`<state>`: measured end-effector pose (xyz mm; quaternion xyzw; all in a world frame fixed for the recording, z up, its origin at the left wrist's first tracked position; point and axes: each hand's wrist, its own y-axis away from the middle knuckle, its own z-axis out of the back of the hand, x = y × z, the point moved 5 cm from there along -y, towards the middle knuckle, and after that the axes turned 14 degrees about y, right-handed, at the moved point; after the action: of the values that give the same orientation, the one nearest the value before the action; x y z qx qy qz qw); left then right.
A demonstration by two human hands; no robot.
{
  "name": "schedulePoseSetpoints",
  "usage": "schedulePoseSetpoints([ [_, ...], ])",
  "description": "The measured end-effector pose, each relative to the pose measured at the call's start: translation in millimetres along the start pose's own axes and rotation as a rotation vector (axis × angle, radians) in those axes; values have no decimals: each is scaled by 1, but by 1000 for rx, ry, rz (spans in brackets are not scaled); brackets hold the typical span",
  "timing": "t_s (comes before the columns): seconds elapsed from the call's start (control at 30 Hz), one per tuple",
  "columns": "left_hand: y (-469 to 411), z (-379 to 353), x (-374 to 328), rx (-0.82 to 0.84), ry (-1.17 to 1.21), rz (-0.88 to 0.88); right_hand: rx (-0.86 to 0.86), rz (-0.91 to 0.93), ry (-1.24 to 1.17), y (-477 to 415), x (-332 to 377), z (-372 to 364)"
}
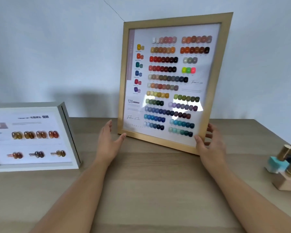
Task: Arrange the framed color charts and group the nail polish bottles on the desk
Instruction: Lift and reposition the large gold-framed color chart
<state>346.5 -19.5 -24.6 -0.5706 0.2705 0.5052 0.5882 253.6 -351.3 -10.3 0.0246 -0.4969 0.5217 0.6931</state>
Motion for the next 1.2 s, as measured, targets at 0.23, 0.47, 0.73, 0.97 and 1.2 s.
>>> schedulePoseSetpoints([
  [0.23, -35, -22, 12, 33, 138, 47, -17, -25, 23, -11, -10, -4],
  [0.47, -39, -19, 11, -40, 184, 43, -35, -17, 79, -16, -13, -2],
  [0.73, -23, -14, -4, -94, 65, -49, -79, 51, 176, -26, -6, -5],
  [0.97, -25, -20, -7, -112, -9, -80, -94, 29, 213, -48, -10, -17],
  [1.2, -40, -29, -1, -129, -25, -47, -69, 31, 195, -70, -16, -32],
])
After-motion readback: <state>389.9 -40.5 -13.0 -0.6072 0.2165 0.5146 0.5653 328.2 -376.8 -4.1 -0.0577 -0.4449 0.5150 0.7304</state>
